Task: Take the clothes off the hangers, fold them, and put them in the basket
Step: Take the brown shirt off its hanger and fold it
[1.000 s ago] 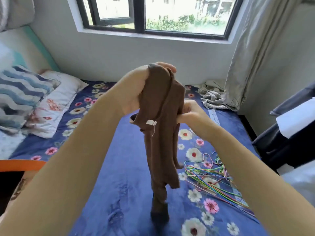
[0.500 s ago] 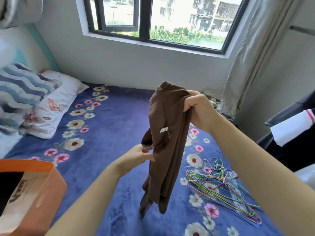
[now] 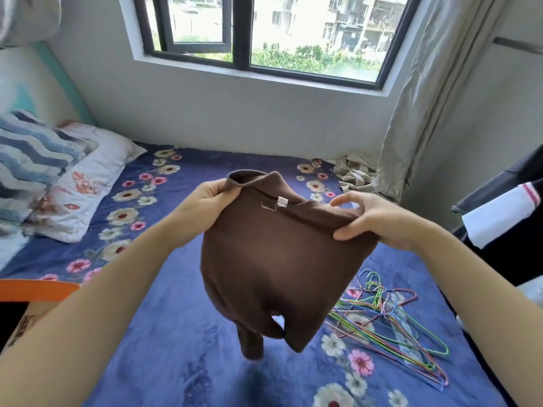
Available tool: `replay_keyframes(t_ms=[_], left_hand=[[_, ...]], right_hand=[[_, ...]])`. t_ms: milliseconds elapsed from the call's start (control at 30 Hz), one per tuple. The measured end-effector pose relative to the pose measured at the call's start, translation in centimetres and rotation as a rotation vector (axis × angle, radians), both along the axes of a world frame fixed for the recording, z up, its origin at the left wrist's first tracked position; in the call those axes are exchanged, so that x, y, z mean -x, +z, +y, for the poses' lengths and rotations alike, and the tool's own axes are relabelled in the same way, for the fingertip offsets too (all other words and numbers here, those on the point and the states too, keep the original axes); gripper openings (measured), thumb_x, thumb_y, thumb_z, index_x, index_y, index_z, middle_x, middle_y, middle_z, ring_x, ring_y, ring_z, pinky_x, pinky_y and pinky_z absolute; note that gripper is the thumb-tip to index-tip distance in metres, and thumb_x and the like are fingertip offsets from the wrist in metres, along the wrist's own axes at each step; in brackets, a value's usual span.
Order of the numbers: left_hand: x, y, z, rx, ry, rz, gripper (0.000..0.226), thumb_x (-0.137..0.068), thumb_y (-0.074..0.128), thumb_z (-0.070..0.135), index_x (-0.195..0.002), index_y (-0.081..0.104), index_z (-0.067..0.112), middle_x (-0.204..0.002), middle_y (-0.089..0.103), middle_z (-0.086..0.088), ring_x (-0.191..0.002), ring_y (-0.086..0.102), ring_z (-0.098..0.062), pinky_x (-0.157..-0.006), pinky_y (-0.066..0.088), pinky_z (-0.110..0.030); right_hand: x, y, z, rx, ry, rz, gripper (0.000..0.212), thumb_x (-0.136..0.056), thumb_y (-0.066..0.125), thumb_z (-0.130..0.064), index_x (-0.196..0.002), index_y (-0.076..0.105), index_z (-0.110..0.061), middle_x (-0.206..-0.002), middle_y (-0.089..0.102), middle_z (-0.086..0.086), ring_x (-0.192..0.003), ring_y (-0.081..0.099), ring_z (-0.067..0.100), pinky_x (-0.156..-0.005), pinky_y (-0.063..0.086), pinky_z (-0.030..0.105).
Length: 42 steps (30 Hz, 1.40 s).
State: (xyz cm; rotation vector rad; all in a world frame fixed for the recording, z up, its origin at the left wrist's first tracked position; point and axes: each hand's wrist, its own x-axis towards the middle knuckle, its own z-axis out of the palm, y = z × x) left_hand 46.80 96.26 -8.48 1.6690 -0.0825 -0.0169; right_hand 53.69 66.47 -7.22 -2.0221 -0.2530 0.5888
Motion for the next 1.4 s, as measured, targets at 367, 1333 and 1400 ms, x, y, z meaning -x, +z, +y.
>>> replay_keyframes(t_ms=[367,1333,1400], left_hand=[[-5.8,2.7,4.5,-1.173,-0.339,0.362,0.015,-0.071,0.083,0.023,-0.079,0.072,0.026,-0.081,0.073,0.002,-0.079,0.068,-0.018,-0.075,0.055,-0.033],[-8.1,-21.3,9.8,-0.498,0.778,-0.075,0.045,-0.084,0.040,-0.013,-0.117,0.067,0.003,-0.113,0.070,-0.003,-0.102,0.062,-0.002,-0.089,0.039,-0.007],[-5.8,-26.8,10.4,-0.633,0.699,0.049,0.052,-0.082,0.042,-0.014,-0.125,0.064,0.005,-0.130,0.061,-0.018,-0.129,0.051,-0.029,-0.105,0.036,-0.023]], right_hand=[[-3.2,-2.1,-3.4,0.228,0.060,-0.085,0.025,-0.077,0.079,-0.007,-0.101,0.076,-0.014,-0.099,0.075,-0.001,-0.095,0.067,0.011,-0.087,0.050,0.023],[-12.3,-19.6,-1.6,0.674,-0.275,-0.801,0.037,-0.072,0.049,-0.019,-0.098,0.074,-0.012,-0.086,0.059,0.014,-0.085,0.058,0.039,-0.076,0.034,0.042],[-10.0,-25.1,-0.9,0.651,-0.223,-0.725,0.024,-0.074,0.059,-0.015,-0.093,0.074,-0.012,-0.083,0.059,0.013,-0.084,0.059,0.039,-0.075,0.036,0.043]])
